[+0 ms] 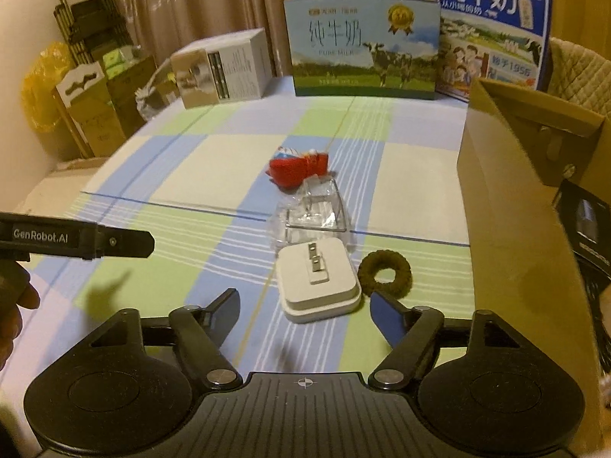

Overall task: Organize objects
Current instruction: 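Withdraw both tools from the box back toward the white plug and hair tie, then grasp the white plug adapter with the left tool while the right tool grasps the brown hair tie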

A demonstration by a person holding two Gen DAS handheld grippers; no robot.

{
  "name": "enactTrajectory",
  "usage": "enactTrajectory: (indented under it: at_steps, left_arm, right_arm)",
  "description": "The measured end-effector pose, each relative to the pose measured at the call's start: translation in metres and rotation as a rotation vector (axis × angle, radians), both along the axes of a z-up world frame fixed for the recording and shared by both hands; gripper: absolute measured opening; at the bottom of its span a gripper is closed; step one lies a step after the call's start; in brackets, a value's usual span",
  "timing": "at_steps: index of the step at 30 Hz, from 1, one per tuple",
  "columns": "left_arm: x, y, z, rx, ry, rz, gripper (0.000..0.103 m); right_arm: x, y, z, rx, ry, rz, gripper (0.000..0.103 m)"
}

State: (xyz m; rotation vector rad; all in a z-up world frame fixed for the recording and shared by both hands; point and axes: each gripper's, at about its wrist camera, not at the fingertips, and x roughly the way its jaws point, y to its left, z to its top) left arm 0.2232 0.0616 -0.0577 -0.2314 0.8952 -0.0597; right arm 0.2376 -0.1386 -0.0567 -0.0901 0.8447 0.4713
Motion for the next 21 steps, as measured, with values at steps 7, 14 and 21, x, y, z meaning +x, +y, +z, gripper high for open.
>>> enactTrajectory:
  at_steps: [7,14,21]
  left_arm:
    - [0.019,-0.005,-0.025,0.016,0.019,-0.053,0.102]
    - [0.026,-0.006,-0.028,0.009,0.015,-0.074,0.102]
    - [0.027,0.0,-0.031,-0.014,0.04,-0.061,0.102]
  right_arm:
    - [0.031,0.0,-0.019,-0.029,0.014,-0.006,0.071]
    - [0.054,0.004,-0.029,0.008,0.044,0.025,0.071]
    - [0.063,0.007,-0.042,-0.005,0.108,0.029,0.072]
